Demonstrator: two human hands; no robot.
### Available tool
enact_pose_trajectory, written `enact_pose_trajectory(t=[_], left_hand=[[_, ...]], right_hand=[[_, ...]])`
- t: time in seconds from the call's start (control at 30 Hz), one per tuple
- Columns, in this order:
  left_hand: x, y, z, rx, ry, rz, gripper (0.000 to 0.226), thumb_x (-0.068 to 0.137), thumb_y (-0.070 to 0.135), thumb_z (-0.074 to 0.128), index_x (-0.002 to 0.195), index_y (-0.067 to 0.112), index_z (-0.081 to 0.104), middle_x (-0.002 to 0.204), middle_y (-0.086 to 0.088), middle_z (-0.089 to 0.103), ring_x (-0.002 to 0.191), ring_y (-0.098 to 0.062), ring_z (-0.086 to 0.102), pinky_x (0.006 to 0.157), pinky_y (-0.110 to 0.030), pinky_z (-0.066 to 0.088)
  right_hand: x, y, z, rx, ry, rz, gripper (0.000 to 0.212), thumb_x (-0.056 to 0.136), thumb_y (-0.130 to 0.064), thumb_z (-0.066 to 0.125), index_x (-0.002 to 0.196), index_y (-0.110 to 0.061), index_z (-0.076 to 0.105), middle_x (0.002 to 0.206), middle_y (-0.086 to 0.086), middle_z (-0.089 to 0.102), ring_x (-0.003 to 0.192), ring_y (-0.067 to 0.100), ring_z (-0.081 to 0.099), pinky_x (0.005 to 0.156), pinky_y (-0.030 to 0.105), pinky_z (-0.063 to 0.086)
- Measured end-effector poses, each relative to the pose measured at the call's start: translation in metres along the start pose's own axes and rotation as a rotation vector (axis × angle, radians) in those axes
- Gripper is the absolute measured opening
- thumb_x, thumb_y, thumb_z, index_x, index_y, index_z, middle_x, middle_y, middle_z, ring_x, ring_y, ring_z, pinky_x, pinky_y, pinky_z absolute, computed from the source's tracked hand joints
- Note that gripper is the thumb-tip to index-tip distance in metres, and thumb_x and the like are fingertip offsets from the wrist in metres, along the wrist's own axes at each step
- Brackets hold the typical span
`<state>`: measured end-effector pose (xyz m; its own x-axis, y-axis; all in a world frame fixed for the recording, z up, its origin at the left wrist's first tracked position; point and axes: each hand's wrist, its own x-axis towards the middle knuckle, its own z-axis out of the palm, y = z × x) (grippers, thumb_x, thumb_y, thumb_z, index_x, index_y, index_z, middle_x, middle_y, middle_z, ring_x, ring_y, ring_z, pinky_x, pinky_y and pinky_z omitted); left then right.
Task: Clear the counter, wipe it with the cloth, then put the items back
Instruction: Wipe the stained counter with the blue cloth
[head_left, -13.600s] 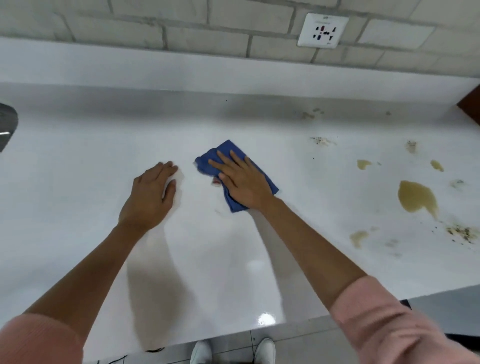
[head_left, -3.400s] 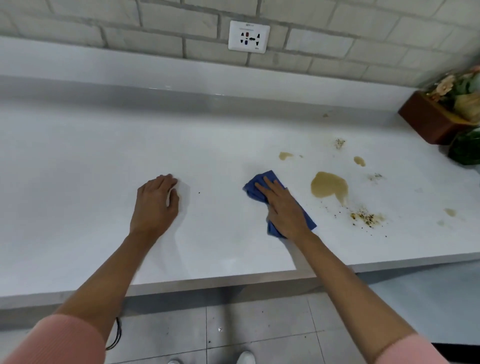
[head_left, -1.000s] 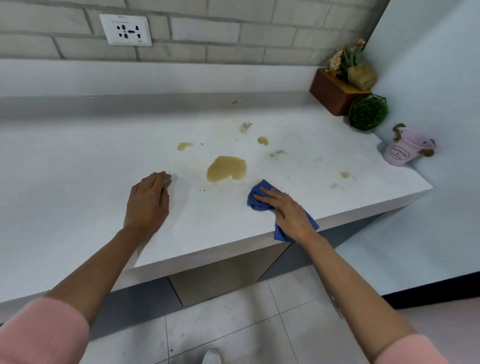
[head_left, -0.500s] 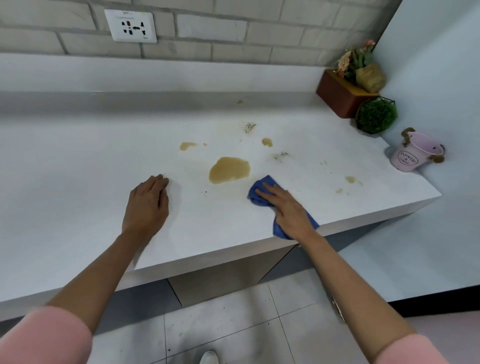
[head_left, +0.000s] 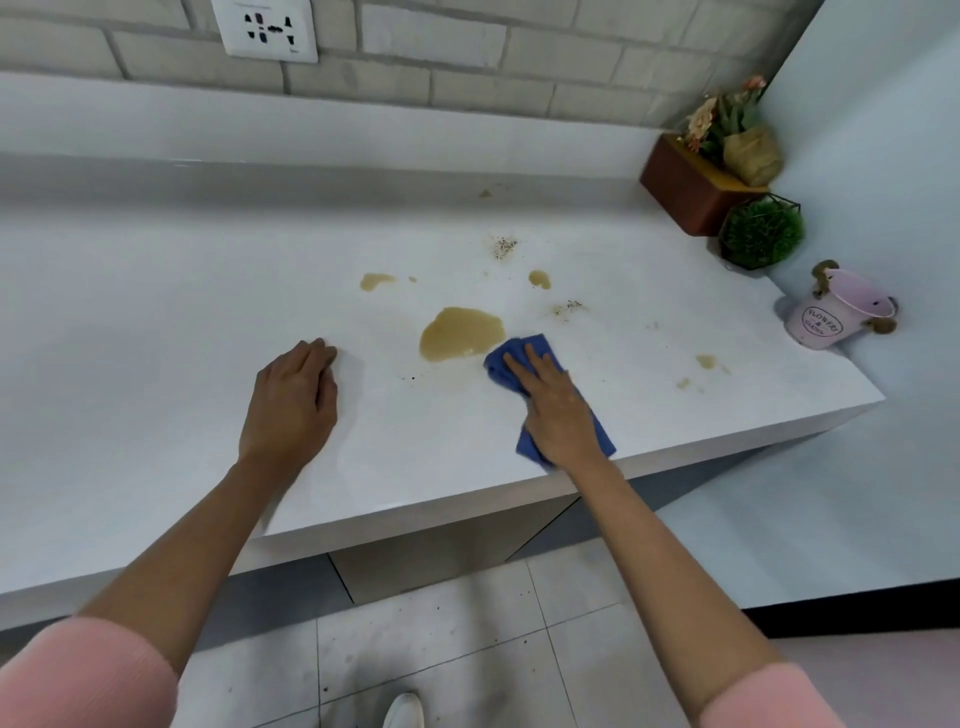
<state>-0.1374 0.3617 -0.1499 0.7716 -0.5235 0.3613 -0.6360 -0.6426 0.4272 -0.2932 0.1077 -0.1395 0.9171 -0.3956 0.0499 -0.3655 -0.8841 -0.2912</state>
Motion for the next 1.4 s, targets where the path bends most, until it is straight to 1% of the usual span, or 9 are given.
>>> enact_pose_trajectory(t=[0.17,0.33,0.5,0.7,0.8,0.9,1.03,1.23,1.4], left_hand=[[0.000,0.001,0.000,-0.004,-0.016,-0.018,0.031,0.092,0.004,0.046,0.121,-0.001,0.057,0.127,-0.019,0.058,0.116,-0.038,0.054,0.101,-0.048,0.040],[0.000,0.002,0.000,-0.001,-0.027,-0.023,0.031,0.092,0.004,0.045,0.120,-0.002,0.057,0.127,-0.020,0.058,0.115,-0.040,0.054,0.100,-0.049,0.040],[-0.002,0.003,-0.004,-0.008,-0.032,-0.024,0.032,0.093,0.004,0.044,0.123,-0.002,0.056,0.129,-0.019,0.057,0.118,-0.038,0.053,0.102,-0.048,0.039],[-0.001,0.002,-0.002,-0.020,-0.028,-0.029,0.031,0.092,0.004,0.045,0.121,-0.002,0.057,0.126,-0.018,0.058,0.116,-0.038,0.054,0.100,-0.048,0.041],[0.001,0.002,0.001,-0.011,-0.014,-0.039,0.029,0.091,0.004,0.046,0.118,0.000,0.057,0.120,-0.017,0.060,0.107,-0.037,0.055,0.096,-0.046,0.040],[0.002,0.001,0.002,-0.002,-0.002,-0.032,0.027,0.090,0.004,0.046,0.115,0.002,0.056,0.111,-0.014,0.060,0.099,-0.035,0.055,0.092,-0.044,0.039],[0.001,0.003,0.001,-0.003,-0.004,-0.035,0.026,0.091,0.004,0.046,0.115,0.002,0.055,0.112,-0.014,0.060,0.100,-0.035,0.054,0.093,-0.044,0.038],[0.000,0.003,0.000,-0.008,-0.025,-0.044,0.031,0.092,0.004,0.045,0.120,-0.001,0.056,0.120,-0.017,0.059,0.107,-0.038,0.055,0.095,-0.048,0.041],[0.000,0.004,0.000,0.003,-0.040,-0.053,0.031,0.093,0.006,0.043,0.122,0.001,0.055,0.121,-0.014,0.058,0.107,-0.035,0.054,0.095,-0.045,0.040]], right_hand=[[-0.005,-0.020,0.009,-0.054,0.022,0.116,0.072,0.092,-0.003,0.045,0.150,-0.023,0.008,0.161,0.004,0.001,0.148,0.023,0.007,0.116,0.036,0.027],[-0.034,-0.018,0.016,-0.024,0.039,0.021,0.074,0.089,0.006,0.043,0.150,-0.023,0.012,0.160,0.003,0.006,0.148,0.022,0.008,0.119,0.033,0.020],[0.017,0.019,-0.024,0.043,-0.062,0.192,0.068,0.092,0.008,0.036,0.150,-0.019,0.015,0.160,0.005,0.004,0.148,0.023,0.006,0.119,0.036,0.016],[-0.031,0.016,-0.004,0.089,0.161,0.198,0.065,0.089,0.012,0.041,0.146,-0.015,0.029,0.157,0.009,0.019,0.146,0.026,0.018,0.116,0.040,0.027],[-0.060,0.011,0.008,0.128,0.198,0.131,0.068,0.083,0.019,0.044,0.141,-0.016,0.040,0.154,0.008,0.029,0.145,0.027,0.021,0.120,0.041,0.020],[-0.035,0.014,0.001,0.125,0.156,0.124,0.070,0.083,0.017,0.045,0.143,-0.018,0.036,0.156,0.006,0.025,0.146,0.024,0.018,0.119,0.032,0.019],[0.009,0.005,-0.010,-0.017,0.039,0.174,0.068,0.092,0.002,0.044,0.150,-0.020,0.016,0.160,0.005,0.009,0.147,0.025,0.012,0.118,0.037,0.020],[-0.056,-0.035,0.023,0.088,0.080,-0.035,0.081,0.080,0.014,0.048,0.147,-0.023,0.024,0.159,0.002,0.016,0.148,0.023,0.011,0.122,0.034,0.008],[0.010,-0.011,0.007,0.057,0.016,-0.023,0.069,0.088,0.004,0.047,0.148,-0.021,0.023,0.159,0.004,0.013,0.148,0.022,0.010,0.121,0.034,0.006]])
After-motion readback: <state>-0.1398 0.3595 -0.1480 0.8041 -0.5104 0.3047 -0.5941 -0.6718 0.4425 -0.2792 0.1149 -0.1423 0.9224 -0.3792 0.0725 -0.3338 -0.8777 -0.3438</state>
